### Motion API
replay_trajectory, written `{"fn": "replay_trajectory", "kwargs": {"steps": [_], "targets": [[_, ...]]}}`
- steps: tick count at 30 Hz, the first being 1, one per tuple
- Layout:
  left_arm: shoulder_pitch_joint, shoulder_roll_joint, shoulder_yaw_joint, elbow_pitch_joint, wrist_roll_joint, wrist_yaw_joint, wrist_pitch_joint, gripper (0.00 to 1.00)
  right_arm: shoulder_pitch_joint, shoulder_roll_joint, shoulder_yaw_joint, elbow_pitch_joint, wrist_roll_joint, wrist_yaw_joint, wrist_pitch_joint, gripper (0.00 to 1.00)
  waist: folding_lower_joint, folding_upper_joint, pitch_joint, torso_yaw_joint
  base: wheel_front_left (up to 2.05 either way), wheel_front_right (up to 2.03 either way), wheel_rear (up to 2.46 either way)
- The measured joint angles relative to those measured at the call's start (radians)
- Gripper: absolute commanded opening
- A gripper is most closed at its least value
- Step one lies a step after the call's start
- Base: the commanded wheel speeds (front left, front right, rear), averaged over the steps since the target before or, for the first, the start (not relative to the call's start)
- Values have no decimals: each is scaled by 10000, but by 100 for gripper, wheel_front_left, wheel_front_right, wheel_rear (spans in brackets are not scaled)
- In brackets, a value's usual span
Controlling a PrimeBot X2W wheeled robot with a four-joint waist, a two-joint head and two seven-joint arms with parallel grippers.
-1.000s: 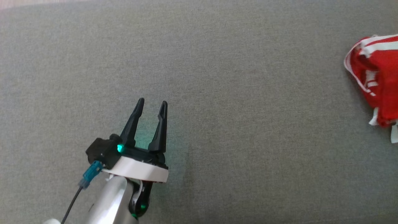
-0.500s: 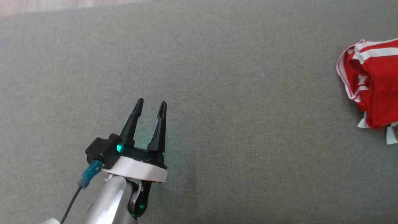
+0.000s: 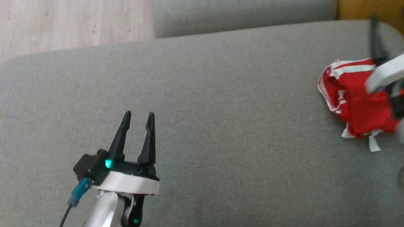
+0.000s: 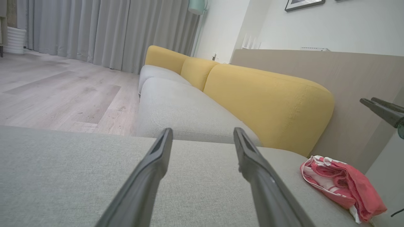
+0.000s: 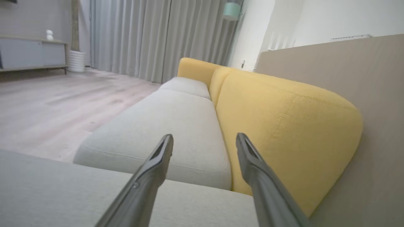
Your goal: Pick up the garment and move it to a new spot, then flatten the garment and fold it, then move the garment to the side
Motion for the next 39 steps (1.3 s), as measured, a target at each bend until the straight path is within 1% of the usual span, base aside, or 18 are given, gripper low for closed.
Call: {"fn": "replay_trajectory", "kwargs": {"steps": [5, 6, 8, 11, 13, 15, 19, 22, 24, 39], "targets": [[398, -50, 265, -138, 86, 0, 0, 100, 1944, 1244, -485, -1321, -2, 0, -107, 100, -1, 0, -523, -78, 0, 0, 0], [398, -50, 265, -138, 86, 0, 0, 100, 1944, 1244, -485, -1321, -2, 0, -107, 100, -1, 0, -523, -78, 0, 0, 0], [586, -86, 445, -161, 123, 0, 0, 100, 2743, 1804, -681, -1768, -38, 0, -173, 100, 0, 0, -665, -105, 0, 0, 0], [878, -113, 878, -173, 267, 0, 0, 100, 3898, 2656, -1068, -2376, -282, 0, -176, 100, -1, 0, -791, -123, 0, 0, 0], [1044, -130, 1112, -174, 435, 0, 0, 100, 4618, 3093, -1231, -2638, -654, 0, -176, 100, 0, 0, -823, -128, 0, 0, 0], [1183, -144, 1231, -180, 535, 0, 0, 100, 5296, 3396, -1396, -2880, -853, 0, -176, 100, 1, 0, -848, -114, 0, 0, 0], [1402, -150, 1308, -178, 401, 0, 0, 100, 6193, 3555, -1707, -3473, -1018, 0, -176, 100, 1, 0, -879, -86, 0, 0, 0], [1441, -165, 1429, -211, 314, 0, 0, 100, 6360, 3555, -1532, -3914, -721, 0, -178, 100, 0, 0, -878, -87, 0, 0, 0], [1441, -161, 1503, -288, 318, 0, 0, 100, 6359, 3582, -1440, -4082, -719, 0, -182, 100, 1, 0, -867, -103, 0, 0, 0], [1441, -167, 1501, -339, 71, 0, 0, 100, 6360, 3597, -1540, -4328, -706, 0, -194, 100, 2, 0, -886, -136, 0, 0, 0]]}}
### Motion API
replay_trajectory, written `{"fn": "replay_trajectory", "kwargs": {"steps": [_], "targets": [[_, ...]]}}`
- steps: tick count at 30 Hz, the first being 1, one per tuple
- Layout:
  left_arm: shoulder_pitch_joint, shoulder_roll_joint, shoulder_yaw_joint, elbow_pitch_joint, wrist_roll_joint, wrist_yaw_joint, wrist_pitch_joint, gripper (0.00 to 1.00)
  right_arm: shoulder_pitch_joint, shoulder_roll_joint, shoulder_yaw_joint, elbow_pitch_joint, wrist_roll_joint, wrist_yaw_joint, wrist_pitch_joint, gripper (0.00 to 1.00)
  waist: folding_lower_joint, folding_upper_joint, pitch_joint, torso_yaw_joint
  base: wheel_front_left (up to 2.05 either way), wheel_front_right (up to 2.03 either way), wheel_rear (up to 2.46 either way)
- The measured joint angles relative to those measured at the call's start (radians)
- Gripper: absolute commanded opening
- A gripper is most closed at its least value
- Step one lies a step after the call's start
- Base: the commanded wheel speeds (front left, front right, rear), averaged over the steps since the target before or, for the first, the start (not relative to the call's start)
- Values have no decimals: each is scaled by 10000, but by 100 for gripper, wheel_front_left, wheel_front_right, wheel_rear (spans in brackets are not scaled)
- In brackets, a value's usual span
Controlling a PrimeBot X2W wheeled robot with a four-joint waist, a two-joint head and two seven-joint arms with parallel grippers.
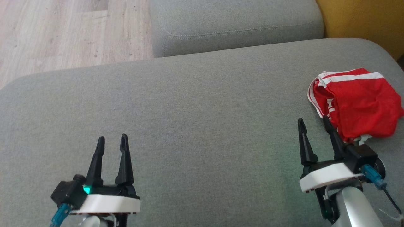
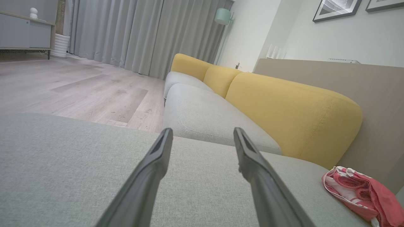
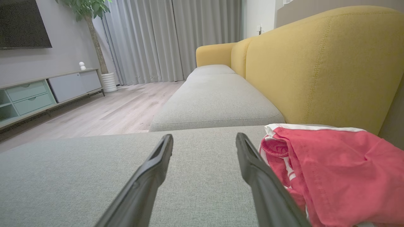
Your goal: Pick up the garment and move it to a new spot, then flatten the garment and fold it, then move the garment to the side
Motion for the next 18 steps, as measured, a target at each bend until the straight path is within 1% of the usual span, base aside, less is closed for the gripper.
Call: {"fn": "replay_trajectory", "kwargs": {"steps": [4, 5, 10, 18], "targets": [[0, 0, 2, 36, 0, 2, 0, 100, 1, 0, 8, 0, -2, 0, 0, 100, 0, 0, -5, -4, 0, 0, 0], [1, 0, -4, 86, 0, 0, 2, 0, 3, 2, 12, 52, 0, 0, 4, 0, 0, 0, -6, -5, 0, 0, 0], [489, -4, -35, 844, -19, 0, 54, 0, 518, 17, 38, 796, 27, 0, 40, 0, 0, 0, -6, -3, 0, 0, 0], [546, 0, -19, 878, -846, 0, 238, 0, 693, 27, -23, 780, 982, 0, 234, 0, 0, 0, -2, 27, 0, 0, 0]]}}
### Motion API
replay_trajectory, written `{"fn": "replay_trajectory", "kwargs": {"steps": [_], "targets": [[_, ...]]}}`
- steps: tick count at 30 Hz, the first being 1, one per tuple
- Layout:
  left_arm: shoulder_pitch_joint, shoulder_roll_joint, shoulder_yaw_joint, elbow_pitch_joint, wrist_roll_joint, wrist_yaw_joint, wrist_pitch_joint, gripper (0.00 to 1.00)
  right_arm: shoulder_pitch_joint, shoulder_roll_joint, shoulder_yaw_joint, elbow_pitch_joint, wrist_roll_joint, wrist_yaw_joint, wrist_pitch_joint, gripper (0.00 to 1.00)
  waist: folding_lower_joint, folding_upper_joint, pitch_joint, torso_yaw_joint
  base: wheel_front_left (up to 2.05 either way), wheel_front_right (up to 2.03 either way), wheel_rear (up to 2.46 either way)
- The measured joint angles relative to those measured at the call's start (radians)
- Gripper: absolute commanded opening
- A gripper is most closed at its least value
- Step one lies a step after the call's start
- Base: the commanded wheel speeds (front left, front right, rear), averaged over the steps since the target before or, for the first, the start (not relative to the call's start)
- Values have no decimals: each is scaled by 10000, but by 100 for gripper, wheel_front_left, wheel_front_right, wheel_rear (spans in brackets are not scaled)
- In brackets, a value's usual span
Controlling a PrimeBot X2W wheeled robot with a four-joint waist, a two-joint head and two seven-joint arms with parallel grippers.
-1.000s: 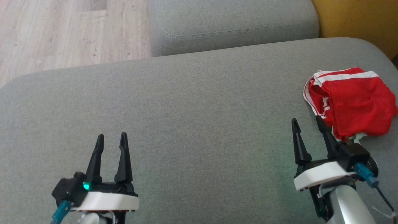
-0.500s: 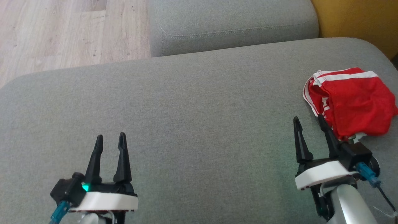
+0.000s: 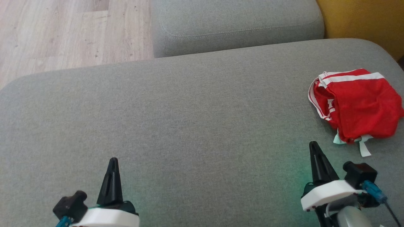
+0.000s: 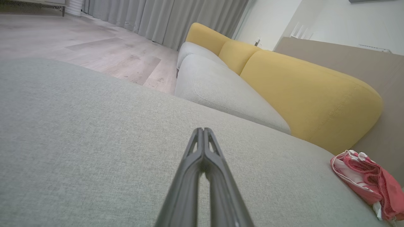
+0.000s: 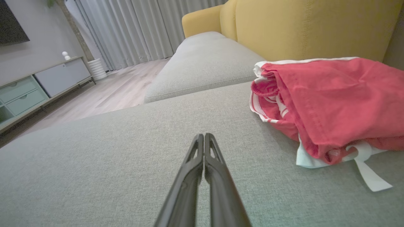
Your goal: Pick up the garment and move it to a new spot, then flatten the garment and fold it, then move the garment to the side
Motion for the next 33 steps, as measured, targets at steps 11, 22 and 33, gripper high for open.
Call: {"fn": "replay_trajectory", "kwargs": {"steps": [11, 22, 33], "targets": [[-9, 6, 65, 0, -1106, 0, 309, 0, 0, 4, -199, -144, 1319, 0, 334, 0, 0, 0, 5, 41, 0, 0, 0], [-40, 12, 297, -2, -2199, 2, 585, 0, 0, 6, -345, -293, 2633, 0, 617, 0, 0, 0, 12, 80, 0, 0, 0], [-108, 15, 384, -6, -3267, 2, 878, 0, 0, 6, -535, -412, 3944, 0, 974, 0, 0, 0, 17, 119, 0, 0, 0]]}}
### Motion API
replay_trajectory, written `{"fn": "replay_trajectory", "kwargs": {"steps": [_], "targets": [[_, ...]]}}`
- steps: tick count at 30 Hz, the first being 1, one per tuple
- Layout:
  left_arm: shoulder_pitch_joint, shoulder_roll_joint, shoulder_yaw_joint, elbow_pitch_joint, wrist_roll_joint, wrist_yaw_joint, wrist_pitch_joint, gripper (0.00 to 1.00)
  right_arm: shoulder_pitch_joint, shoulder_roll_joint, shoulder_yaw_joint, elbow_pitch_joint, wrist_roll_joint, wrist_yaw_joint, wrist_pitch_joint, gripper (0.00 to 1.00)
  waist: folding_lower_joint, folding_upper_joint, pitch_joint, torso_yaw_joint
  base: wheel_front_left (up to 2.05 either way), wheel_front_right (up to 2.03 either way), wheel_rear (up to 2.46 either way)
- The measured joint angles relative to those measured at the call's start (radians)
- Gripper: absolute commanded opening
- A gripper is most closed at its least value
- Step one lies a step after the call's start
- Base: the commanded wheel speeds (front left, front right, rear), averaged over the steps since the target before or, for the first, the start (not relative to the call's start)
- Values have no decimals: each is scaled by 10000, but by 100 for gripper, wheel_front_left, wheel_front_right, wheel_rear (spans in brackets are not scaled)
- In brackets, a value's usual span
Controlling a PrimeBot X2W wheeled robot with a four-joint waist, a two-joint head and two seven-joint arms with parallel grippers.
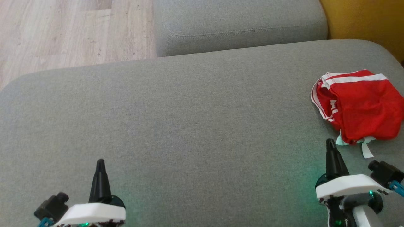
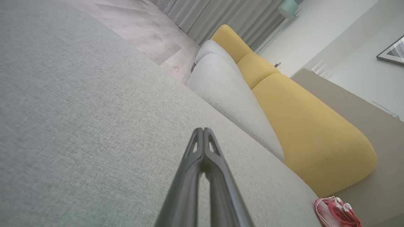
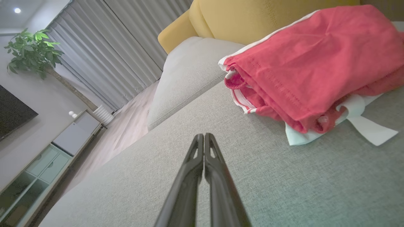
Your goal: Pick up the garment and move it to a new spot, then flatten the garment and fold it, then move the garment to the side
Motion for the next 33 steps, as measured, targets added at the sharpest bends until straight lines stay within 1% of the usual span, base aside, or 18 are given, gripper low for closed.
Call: {"fn": "replay_trajectory", "kwargs": {"steps": [33], "targets": [[-347, 6, 587, -31, -3204, 0, 886, 0, -1, 6, -497, -405, 3927, -2, 915, 0, 0, 0, 17, 117, 0, 0, 0]]}}
